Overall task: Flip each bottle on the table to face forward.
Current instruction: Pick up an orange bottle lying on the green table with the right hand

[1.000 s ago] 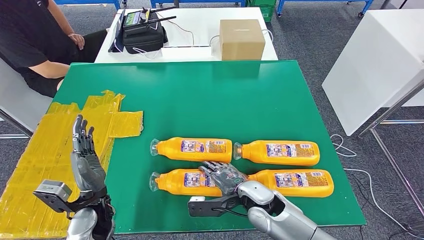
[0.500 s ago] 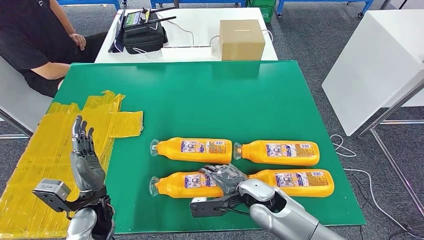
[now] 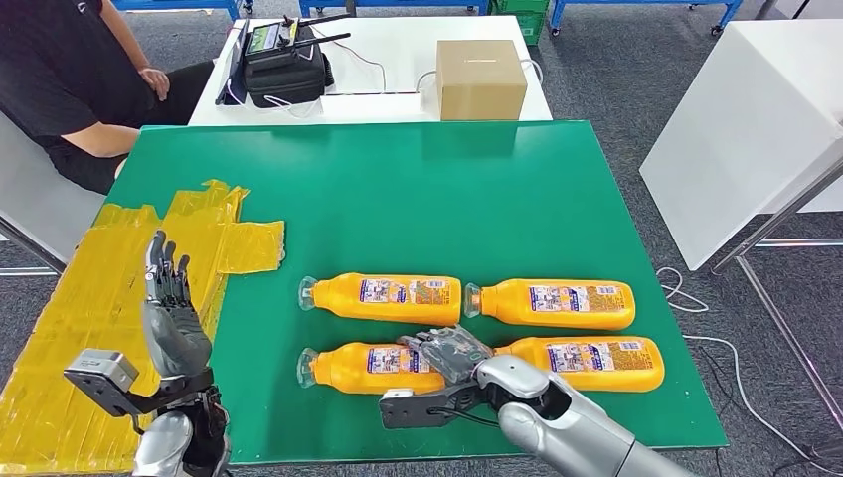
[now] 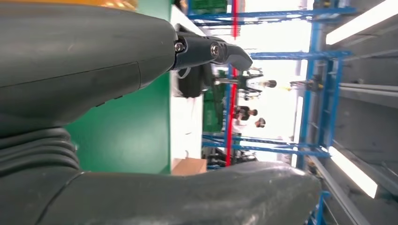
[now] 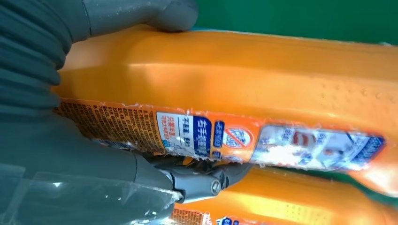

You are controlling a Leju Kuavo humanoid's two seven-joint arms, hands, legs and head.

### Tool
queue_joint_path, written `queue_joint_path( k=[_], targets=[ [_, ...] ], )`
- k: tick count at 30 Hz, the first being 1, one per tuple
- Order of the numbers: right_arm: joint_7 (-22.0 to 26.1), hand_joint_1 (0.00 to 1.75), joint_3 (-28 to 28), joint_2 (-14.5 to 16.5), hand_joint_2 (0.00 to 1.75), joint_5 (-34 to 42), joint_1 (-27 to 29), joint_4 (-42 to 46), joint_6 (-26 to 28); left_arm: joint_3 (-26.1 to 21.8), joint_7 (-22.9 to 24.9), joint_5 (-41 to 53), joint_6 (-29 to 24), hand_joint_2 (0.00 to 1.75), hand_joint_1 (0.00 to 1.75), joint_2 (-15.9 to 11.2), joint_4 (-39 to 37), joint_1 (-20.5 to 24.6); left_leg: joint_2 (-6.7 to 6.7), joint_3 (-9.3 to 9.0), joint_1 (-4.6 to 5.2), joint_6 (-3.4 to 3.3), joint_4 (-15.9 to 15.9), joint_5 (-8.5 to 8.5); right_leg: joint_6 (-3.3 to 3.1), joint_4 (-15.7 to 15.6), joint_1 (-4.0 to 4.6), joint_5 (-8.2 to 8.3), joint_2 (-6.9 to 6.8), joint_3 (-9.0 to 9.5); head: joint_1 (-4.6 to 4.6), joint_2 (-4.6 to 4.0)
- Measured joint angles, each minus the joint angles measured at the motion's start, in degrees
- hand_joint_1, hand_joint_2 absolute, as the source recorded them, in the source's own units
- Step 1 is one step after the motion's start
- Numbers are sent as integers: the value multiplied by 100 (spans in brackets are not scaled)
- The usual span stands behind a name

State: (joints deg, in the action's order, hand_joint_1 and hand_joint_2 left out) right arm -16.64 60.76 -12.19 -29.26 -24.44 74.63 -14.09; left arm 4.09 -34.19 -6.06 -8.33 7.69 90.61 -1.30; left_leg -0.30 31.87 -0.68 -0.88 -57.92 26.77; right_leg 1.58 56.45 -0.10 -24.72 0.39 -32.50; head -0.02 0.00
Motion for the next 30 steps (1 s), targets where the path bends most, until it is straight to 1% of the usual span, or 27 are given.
queue_joint_path(
  k=[2,6,10,13,14,15,18,20,22,25,30],
  targets=[
    [154,175,-134,3,175,405,147,44,350,-1,130,-258,99,0,0,-1,-33,-2,-1,0,0,0,0,0,0,0,0,0,-1,1,2,0],
    [908,175,-512,0,175,1395,663,378,989,-6,307,-991,586,175,0,-2,-82,-52,-2,9,1,-1,0,1,0,0,-1,0,-1,-5,2,0],
    [1624,175,-859,7,175,1941,1100,858,1300,-8,355,-1378,1053,175,0,1,-86,-161,-1,15,0,-1,0,2,1,1,-1,-1,-1,-12,1,0],
    [1913,175,-1117,25,175,2101,1326,1211,1448,-10,464,-1560,1243,175,0,1,-67,-274,0,17,0,-1,0,2,1,0,0,-1,-1,-15,2,0],
    [2042,175,-1207,43,175,2186,1398,1316,1475,-10,563,-1726,1382,175,0,1,-49,-313,0,18,0,-1,0,2,1,0,0,-1,-1,-15,2,0],
    [2203,175,-1309,71,175,2298,1471,1417,1493,-10,701,-1967,1587,175,0,1,-26,-359,0,18,0,-1,0,2,1,0,-1,-1,-1,-15,2,0],
    [2649,175,-1690,231,175,2632,1622,1639,1477,15,1124,-2829,2456,175,0,-11,45,-530,3,18,1,-1,0,2,0,0,-1,-1,0,-15,2,0],
    [2748,175,-1905,350,175,2723,1663,1687,1417,56,1275,-3133,2899,175,0,-32,78,-625,2,17,1,-1,0,2,0,0,-1,0,0,-14,2,0],
    [2791,175,-2030,458,175,2765,1680,1676,1319,105,1362,-3256,3153,175,0,-57,102,-696,1,17,1,-1,0,2,0,0,-1,0,0,-13,1,0],
    [2848,175,-2094,658,175,2843,1614,1531,1175,166,1444,-3352,3307,175,0,-114,120,-738,2,18,0,-1,1,1,0,1,-1,0,0,-12,2,0],
    [2825,175,-2091,1169,175,2954,1176,985,1160,133,1519,-3579,3501,175,0,-285,128,-796,6,16,-7,2,2,-1,-1,5,2,0,4,-11,2,0]
  ],
)
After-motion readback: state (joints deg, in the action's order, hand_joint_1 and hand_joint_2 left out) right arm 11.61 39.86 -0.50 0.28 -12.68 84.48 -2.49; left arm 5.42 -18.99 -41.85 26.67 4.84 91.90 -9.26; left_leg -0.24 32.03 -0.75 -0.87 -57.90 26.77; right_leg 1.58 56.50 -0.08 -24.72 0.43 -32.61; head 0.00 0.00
